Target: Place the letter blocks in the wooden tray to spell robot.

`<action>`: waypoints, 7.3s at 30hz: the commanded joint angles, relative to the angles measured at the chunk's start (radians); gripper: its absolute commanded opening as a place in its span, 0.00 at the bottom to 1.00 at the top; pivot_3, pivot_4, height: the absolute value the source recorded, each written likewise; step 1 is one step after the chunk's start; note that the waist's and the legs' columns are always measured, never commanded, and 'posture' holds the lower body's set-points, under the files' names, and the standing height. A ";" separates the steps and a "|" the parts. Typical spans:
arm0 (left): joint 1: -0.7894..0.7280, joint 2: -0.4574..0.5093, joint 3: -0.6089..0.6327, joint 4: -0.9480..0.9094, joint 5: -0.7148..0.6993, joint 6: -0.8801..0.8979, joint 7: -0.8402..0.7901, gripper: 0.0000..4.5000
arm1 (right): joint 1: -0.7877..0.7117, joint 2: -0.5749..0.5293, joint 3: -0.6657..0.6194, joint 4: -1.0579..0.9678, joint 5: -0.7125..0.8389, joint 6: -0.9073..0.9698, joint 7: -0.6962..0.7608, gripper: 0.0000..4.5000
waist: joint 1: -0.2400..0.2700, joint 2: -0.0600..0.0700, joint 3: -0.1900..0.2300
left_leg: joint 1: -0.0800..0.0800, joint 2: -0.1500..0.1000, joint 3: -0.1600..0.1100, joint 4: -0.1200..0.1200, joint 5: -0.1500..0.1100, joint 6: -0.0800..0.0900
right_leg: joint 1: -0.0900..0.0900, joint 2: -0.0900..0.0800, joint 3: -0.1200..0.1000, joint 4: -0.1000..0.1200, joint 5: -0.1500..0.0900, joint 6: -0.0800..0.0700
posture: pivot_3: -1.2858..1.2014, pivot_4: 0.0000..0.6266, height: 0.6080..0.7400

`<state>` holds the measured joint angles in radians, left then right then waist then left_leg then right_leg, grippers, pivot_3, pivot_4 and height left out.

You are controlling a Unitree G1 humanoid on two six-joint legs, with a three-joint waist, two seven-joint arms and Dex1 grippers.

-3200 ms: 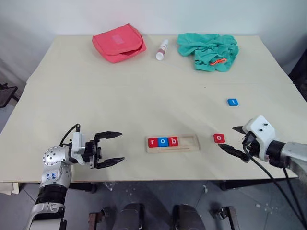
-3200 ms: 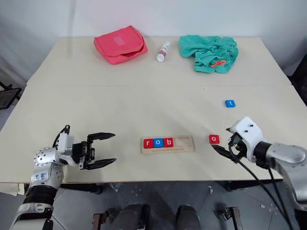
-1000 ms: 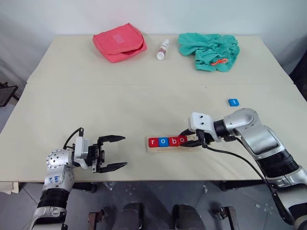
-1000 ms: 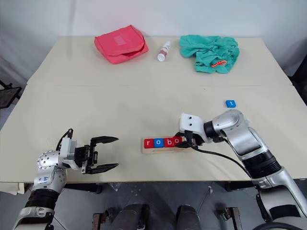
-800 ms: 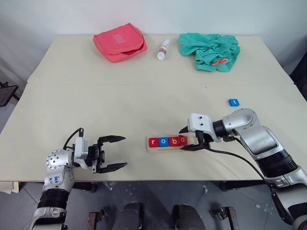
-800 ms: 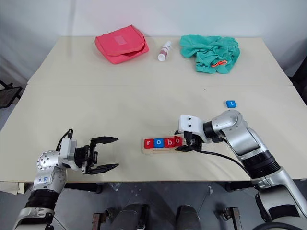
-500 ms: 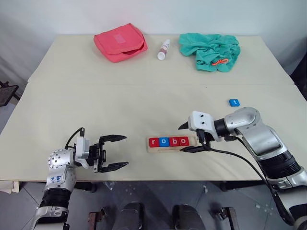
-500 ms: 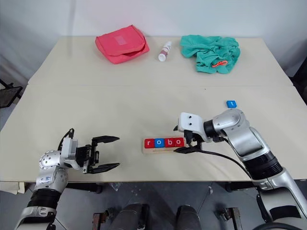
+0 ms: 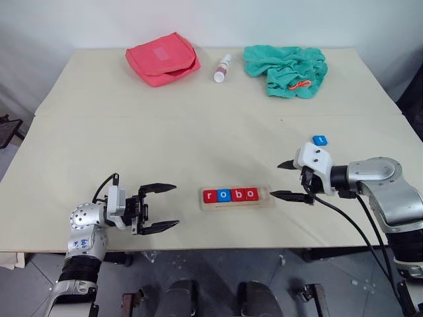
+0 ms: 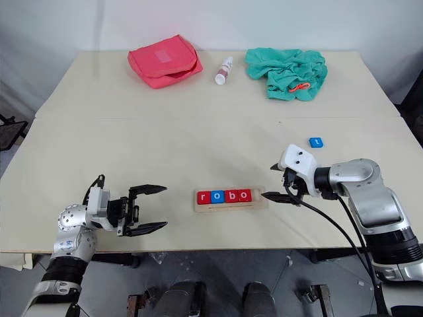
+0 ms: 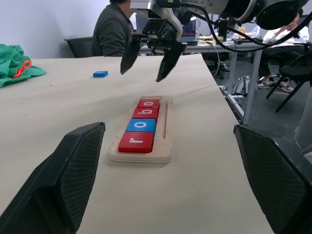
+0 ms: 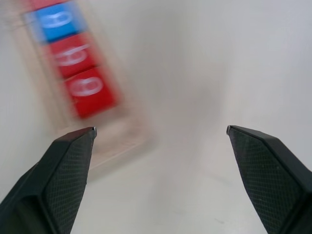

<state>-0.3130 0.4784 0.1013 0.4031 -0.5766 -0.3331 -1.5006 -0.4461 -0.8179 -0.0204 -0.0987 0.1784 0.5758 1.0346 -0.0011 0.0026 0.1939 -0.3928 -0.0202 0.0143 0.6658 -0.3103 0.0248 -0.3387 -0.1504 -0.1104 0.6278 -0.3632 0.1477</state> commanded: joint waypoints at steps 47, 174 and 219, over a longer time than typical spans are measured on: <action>0.055 0.026 0.039 -0.060 -0.017 0.007 -0.024 1.00 | -0.340 0.229 -0.211 0.923 -0.032 -0.443 -0.526 0.99 | -0.017 0.001 0.000 | 0.001 0.000 0.004 -0.002 0.000 0.001 | -0.001 0.000 0.002 0.000 0.000 0.000 | 0.52 0.24 1.00; 0.119 -0.026 0.039 -0.144 0.002 -0.003 0.061 1.00 | -0.222 0.009 0.292 0.166 -0.046 -0.235 0.315 0.49 | -0.001 0.001 -0.001 | 0.001 0.000 0.001 0.001 0.000 0.001 | 0.001 -0.001 0.001 -0.001 0.000 0.000 | 0.52 0.24 1.00; 0.069 -0.045 0.031 -0.078 0.014 -0.030 0.051 1.00 | -0.189 0.061 0.232 0.196 -0.057 -0.211 0.190 0.01 | -0.001 0.001 -0.001 | 0.001 0.000 0.001 0.000 0.000 0.001 | 0.000 0.000 0.001 -0.001 0.000 0.000 | 0.52 0.24 1.00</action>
<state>-0.2343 0.4316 0.1191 0.3282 -0.5629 -0.3503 -1.4505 -0.6408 -0.7409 0.2321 0.1382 0.1156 0.3710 1.2228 -0.0024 0.0031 0.1931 -0.3922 -0.0204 0.0158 0.6662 -0.3102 0.0256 -0.3382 -0.1509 -0.1097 0.6266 -0.3632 0.1477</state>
